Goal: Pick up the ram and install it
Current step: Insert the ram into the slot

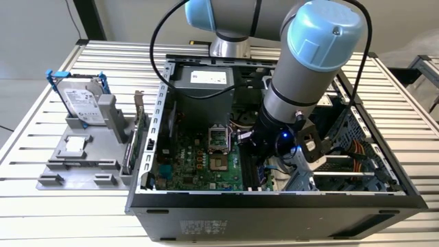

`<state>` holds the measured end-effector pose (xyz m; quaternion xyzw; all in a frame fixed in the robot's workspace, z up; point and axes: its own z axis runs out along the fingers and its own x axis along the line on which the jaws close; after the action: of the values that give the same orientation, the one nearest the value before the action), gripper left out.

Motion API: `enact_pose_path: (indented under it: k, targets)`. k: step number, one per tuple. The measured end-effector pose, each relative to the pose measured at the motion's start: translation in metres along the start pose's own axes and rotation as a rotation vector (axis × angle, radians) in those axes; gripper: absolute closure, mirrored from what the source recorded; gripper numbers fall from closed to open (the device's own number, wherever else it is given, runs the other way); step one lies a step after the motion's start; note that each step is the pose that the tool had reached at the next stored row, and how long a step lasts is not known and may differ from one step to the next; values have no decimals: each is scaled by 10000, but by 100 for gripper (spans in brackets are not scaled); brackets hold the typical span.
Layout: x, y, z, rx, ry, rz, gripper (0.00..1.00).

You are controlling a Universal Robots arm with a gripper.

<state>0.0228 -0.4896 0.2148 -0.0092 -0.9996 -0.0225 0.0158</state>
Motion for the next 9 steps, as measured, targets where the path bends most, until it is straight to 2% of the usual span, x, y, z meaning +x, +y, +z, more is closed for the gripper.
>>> enact_pose_path:
  k: [9]
  targets:
    - [0, -2, 29, 9, -1, 10, 100]
